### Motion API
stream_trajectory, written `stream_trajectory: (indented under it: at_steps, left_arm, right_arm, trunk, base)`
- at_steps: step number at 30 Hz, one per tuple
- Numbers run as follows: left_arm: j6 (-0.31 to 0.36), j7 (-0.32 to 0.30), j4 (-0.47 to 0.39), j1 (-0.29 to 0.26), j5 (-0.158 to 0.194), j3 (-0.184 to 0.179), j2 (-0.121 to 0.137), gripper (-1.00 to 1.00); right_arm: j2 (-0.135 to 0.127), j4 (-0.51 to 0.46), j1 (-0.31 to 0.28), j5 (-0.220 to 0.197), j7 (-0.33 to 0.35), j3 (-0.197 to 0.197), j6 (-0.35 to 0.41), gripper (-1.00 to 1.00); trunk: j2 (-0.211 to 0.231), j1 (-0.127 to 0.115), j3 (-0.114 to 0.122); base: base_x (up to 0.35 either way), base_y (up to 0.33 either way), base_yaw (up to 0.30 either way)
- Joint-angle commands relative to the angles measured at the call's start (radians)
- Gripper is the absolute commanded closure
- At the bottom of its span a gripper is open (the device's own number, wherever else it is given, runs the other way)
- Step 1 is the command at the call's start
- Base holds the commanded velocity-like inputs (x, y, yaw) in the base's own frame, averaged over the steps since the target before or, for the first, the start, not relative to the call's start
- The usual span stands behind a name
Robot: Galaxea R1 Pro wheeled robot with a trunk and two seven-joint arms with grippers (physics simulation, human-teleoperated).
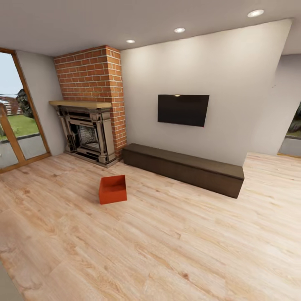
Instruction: Move the two storage containers from the living room to the garage. In the garage, place one container on the floor and stack the other container on top of it (either order is fine).
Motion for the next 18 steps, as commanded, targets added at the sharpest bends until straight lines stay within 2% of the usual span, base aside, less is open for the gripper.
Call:
stream_trajectory:
  at_steps: [1,18]
  left_arm:
    - [-0.004,0.002,0.001,-0.001,0.006,0.001,0.000,-1.00]
    - [-0.004,0.002,0.001,-0.001,0.006,0.001,0.000,-1.00]
  right_arm:
    - [0.001,0.003,-0.001,-0.010,-0.001,0.008,-0.006,-1.00]
    - [0.001,0.003,-0.001,-0.010,-0.001,0.008,-0.006,-1.00]
  trunk:
    - [-0.002,0.001,-0.002]
    - [-0.002,0.001,-0.002]
  base:
    - [0.326,0.000,0.262]
    - [0.326,0.000,0.271]
